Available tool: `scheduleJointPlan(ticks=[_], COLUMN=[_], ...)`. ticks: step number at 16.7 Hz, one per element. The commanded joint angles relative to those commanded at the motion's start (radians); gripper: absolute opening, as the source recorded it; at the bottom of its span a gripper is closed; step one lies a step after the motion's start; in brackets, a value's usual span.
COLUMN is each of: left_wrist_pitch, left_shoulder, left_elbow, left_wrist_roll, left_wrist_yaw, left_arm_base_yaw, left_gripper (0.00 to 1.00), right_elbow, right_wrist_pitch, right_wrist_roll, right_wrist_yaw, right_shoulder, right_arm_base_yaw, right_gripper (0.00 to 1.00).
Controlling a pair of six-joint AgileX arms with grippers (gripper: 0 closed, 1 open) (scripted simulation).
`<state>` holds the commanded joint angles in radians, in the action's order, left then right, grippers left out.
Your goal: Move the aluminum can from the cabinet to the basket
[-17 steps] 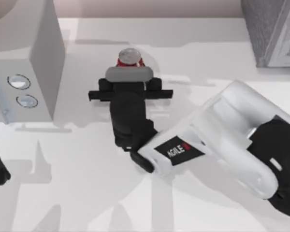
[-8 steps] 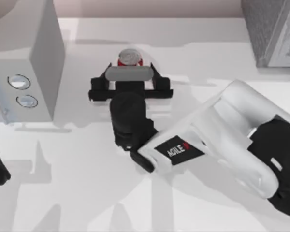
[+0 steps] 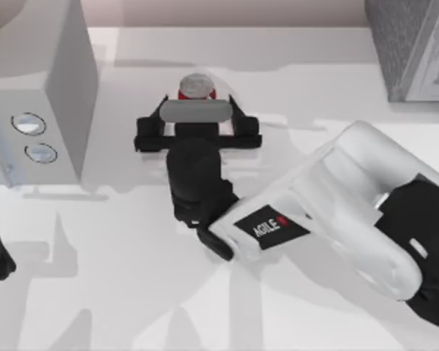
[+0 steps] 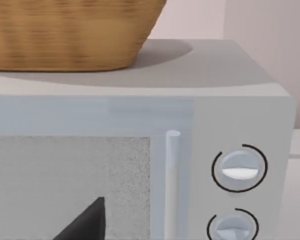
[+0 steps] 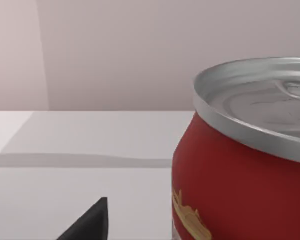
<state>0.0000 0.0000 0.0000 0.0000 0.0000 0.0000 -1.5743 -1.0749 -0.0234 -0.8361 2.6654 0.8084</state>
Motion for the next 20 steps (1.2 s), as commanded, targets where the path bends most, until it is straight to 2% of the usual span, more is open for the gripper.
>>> scheduleJointPlan(ticks=[17, 20], left_wrist_pitch=[0.000, 0.000], left_shoulder=[0.000, 0.000], left_elbow=[0.000, 0.000], left_wrist_roll=[0.000, 0.000], left_wrist_yaw=[0.000, 0.000], left_arm_base_yaw=[0.000, 0.000], left_gripper=[1.00, 1.00], right_elbow=[0.000, 0.040], right_wrist_pitch=[0.000, -0.020], right_wrist_roll=[0.000, 0.003], right_wrist_yaw=[0.000, -0.035], right_shoulder=[0.000, -0.012], right_arm_base_yaw=[0.002, 0.008], right_gripper=[1.00, 1.00])
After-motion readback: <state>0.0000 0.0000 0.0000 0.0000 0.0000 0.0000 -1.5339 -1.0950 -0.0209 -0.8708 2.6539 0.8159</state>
